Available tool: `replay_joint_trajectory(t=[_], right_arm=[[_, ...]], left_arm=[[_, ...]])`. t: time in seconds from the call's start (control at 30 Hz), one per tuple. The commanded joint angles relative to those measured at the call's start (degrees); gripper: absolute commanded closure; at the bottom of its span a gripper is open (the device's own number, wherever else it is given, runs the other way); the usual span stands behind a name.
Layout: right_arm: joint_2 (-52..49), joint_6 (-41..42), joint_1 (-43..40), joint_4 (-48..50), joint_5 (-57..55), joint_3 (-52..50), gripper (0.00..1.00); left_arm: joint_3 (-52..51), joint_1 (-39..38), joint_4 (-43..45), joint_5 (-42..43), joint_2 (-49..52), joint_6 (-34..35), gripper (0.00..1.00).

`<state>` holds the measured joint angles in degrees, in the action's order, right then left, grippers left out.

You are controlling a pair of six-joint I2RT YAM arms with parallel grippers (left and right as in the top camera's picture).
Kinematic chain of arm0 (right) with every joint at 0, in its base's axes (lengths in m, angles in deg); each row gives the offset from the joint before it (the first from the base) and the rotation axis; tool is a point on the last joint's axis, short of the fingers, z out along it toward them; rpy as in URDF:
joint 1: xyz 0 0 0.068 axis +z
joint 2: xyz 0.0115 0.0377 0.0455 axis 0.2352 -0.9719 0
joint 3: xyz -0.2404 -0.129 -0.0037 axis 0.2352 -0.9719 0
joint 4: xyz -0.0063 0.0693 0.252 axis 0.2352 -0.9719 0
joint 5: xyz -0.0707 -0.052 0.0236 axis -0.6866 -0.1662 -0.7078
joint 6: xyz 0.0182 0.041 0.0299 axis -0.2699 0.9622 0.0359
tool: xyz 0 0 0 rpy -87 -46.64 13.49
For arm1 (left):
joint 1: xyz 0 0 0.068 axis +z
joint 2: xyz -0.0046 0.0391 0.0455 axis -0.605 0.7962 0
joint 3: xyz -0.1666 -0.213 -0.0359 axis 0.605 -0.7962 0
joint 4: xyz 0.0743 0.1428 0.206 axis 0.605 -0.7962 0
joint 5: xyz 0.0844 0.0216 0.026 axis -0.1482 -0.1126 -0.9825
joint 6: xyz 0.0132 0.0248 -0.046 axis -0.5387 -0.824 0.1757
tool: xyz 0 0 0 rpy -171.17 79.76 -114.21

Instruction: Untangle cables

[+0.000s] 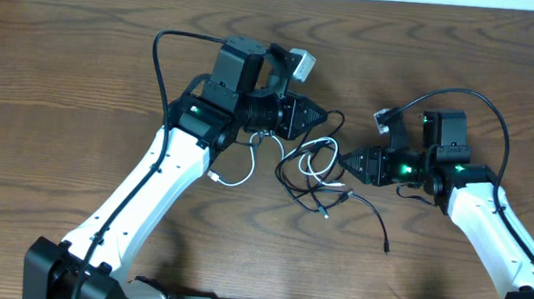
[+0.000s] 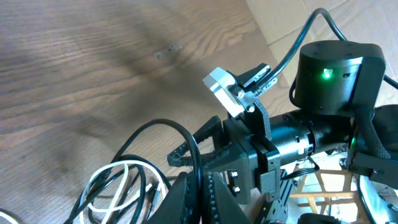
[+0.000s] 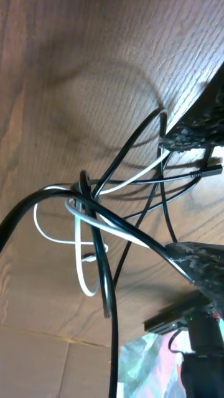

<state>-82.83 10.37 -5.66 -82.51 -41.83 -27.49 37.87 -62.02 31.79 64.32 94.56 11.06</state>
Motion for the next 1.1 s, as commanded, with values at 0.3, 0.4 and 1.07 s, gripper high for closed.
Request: replay_joint_trajectory(t=[0.3,0.4,1.07], right_arm=[[0.0,15.0,0.0,5.8,1.9,0.8,0.56],[0.0,15.0,0.0,5.5,1.8,0.8,0.58],[-0.1,22.6,5.8,-8.0,-40.8,0.7,0.99]], left_arm=[[0.0,0.0,0.0,-0.1,-0.9,-0.9,0.92],[0.0,0.0,0.1,-0.1,-0.9,-0.9,0.92],[0.0,3.0,2.6,0.8,-0.9,2.9,0.93]])
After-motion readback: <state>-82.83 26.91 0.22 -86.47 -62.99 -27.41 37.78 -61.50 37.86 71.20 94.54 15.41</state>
